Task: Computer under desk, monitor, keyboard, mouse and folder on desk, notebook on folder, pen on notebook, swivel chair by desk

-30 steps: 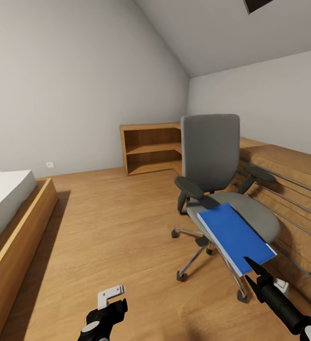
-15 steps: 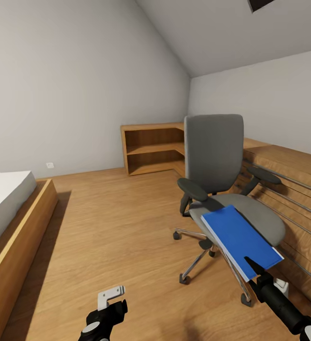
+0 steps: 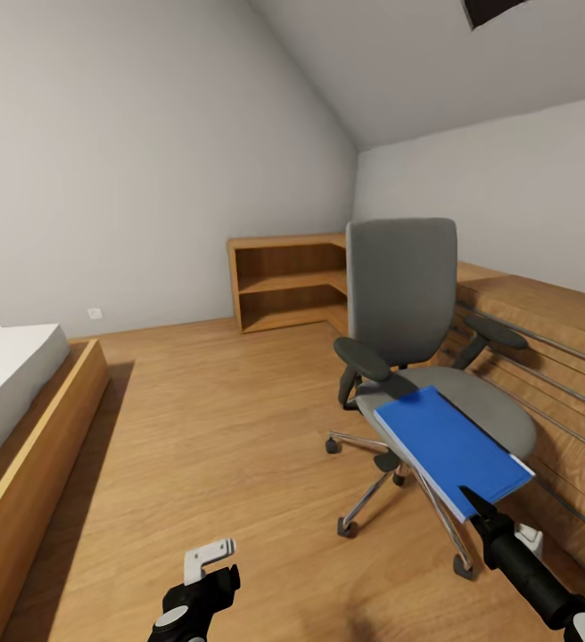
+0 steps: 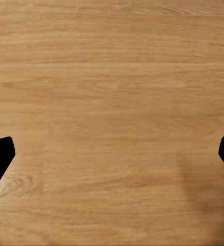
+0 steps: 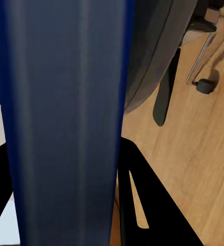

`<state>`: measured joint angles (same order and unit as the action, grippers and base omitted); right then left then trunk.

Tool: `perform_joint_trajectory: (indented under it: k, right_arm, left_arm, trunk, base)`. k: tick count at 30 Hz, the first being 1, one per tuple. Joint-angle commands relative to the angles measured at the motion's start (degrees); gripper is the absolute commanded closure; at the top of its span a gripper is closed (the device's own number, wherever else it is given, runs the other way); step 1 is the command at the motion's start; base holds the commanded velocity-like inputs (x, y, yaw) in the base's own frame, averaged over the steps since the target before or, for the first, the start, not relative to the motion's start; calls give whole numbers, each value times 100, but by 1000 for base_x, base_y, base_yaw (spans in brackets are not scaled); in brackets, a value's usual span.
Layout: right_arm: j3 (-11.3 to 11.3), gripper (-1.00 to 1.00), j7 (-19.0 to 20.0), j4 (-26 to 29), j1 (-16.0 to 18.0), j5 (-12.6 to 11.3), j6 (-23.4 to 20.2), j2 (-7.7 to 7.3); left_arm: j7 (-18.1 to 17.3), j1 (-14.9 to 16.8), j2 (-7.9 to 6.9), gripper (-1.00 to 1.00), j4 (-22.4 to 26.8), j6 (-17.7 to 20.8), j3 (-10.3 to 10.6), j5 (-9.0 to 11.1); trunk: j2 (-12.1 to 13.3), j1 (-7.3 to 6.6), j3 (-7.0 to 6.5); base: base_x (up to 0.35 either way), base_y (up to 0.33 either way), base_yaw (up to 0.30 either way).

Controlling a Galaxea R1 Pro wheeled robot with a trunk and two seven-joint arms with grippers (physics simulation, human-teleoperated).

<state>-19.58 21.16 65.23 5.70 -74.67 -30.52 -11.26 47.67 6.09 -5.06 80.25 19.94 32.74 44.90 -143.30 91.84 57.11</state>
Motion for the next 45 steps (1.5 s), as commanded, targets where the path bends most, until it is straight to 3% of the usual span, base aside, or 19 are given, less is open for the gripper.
perform_joint_trajectory:
  k: [1,6,18,36,39,41,43,45]
  right_arm:
    - [-10,100,0,-2,4,-21,-42,1]
    - [-13,100,2,5,5,-21,-42,7]
    - [-46,100,2,122,4,-23,-42,8]
    - [-73,100,-3,165,5,-21,-11,1]
    - [-75,100,-24,328,6,-15,260,1]
    - [-66,100,-48,481,4,53,590,7]
    - [-57,100,-90,618,4,278,947,26]
    - [-50,100,-184,836,3,765,1377,133]
  left_arm:
    - [43,6,-5,-100,8,19,13,23]
    - [52,6,-4,-100,8,19,13,21]
    - [61,6,4,-100,8,19,14,4]
    - [66,6,2,-100,8,19,13,1]
    - [67,6,-2,-100,8,19,2,5]
    - [63,6,-2,-100,8,19,-13,15]
    - [61,6,-3,-100,8,19,-22,21]
    - [59,6,-3,-100,8,19,-24,24]
  trunk:
    - [-1,-4,-17]
    - [6,-16,-128]
    - [487,-280,-344]
    - [1209,-675,-667]
    - [1330,-741,-721]
    - [1410,-785,-756]
    - [1490,-829,-792]
    - [1570,-873,-828]
  base:
    - [0,0,0]
    - [0,0,0]
    - [-20,0,0]
    - [-308,-116,0]
    - [-225,-158,0]
    - [-98,-69,0]
    - [-50,-36,0]
    - [-24,-17,0]
